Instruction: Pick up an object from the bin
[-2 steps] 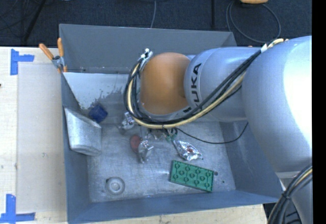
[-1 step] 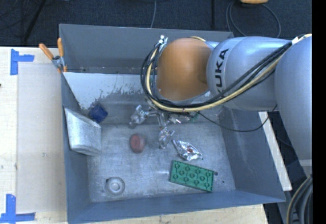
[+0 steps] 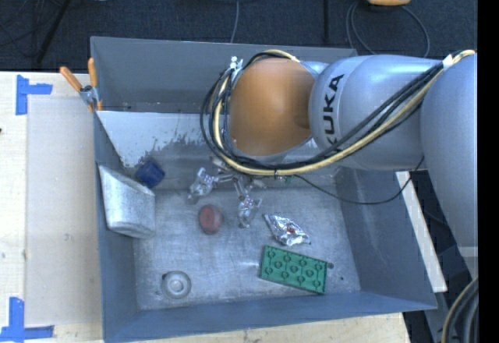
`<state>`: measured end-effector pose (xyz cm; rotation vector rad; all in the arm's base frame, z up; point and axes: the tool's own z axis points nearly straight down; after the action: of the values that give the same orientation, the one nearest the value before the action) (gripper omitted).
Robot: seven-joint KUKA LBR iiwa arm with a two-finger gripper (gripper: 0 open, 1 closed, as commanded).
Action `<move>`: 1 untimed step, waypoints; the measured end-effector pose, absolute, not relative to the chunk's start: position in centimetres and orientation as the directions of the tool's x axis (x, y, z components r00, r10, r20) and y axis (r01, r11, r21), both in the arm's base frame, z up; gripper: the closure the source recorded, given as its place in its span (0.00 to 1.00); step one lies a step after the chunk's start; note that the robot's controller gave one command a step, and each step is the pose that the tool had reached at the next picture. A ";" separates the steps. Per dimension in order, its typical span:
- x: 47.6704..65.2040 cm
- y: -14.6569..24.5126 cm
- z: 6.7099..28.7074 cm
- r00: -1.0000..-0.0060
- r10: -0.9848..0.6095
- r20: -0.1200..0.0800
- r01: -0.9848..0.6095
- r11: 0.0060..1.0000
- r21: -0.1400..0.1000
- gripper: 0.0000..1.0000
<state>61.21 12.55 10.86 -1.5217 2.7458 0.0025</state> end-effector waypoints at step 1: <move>60.7 13.5 7.2 -0.250 -0.968 0.000 -0.968 0.250 0.001 0.00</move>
Offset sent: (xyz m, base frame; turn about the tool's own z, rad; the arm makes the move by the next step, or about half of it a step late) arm -0.0057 0.0082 -0.0386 -0.3083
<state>60.72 13.54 7.25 -1.9237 2.4846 0.0017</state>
